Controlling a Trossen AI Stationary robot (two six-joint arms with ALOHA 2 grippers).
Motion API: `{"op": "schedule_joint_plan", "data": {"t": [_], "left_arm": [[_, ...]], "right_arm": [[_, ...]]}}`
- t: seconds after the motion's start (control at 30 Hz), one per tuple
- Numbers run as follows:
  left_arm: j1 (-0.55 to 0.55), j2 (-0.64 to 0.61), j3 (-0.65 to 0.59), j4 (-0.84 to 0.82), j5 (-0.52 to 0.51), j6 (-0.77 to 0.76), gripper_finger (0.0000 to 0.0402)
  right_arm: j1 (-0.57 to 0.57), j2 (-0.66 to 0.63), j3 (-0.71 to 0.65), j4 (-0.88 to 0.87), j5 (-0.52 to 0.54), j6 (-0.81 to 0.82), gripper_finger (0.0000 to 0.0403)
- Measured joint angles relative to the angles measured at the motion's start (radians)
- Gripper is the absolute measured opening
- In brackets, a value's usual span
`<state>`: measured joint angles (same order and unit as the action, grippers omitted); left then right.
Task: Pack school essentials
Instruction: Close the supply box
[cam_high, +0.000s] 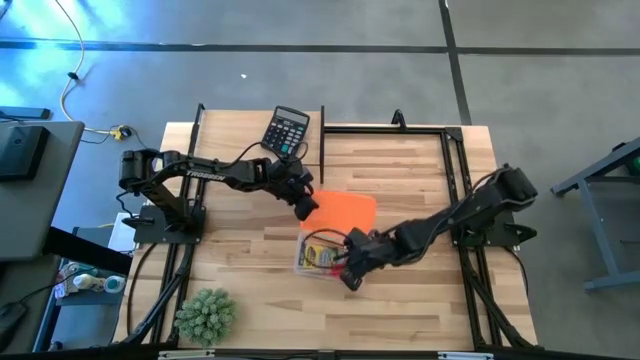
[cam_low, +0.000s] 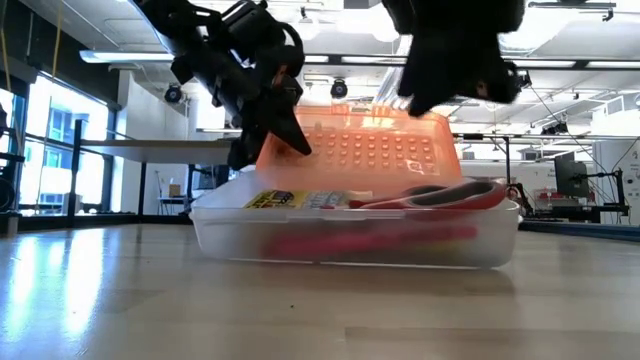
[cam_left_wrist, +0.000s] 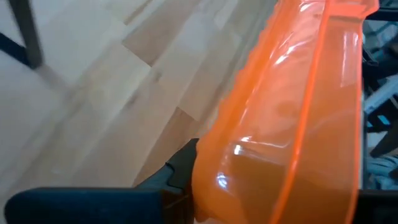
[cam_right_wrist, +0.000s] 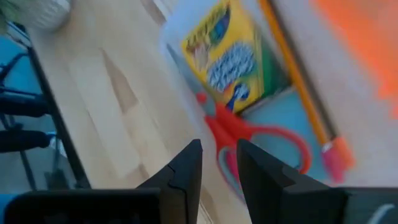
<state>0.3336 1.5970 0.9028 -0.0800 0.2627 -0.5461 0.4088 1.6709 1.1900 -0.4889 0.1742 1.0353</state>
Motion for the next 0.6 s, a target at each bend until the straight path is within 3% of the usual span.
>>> {"op": "schedule_joint_plan", "data": {"t": [0.23, 0.6], "left_arm": [[0.0, 0.0, 0.0, 0.002, -0.053, 0.026, 0.0078], [0.0, 0.0, 0.0, 0.003, -0.054, 0.027, 0.0078]], "right_arm": [[0.033, 0.096, 0.0, -0.004, 0.008, 0.087, 0.0089], [-0.036, 0.13, 0.0, -0.035, 0.035, 0.075, 0.0089]]}}
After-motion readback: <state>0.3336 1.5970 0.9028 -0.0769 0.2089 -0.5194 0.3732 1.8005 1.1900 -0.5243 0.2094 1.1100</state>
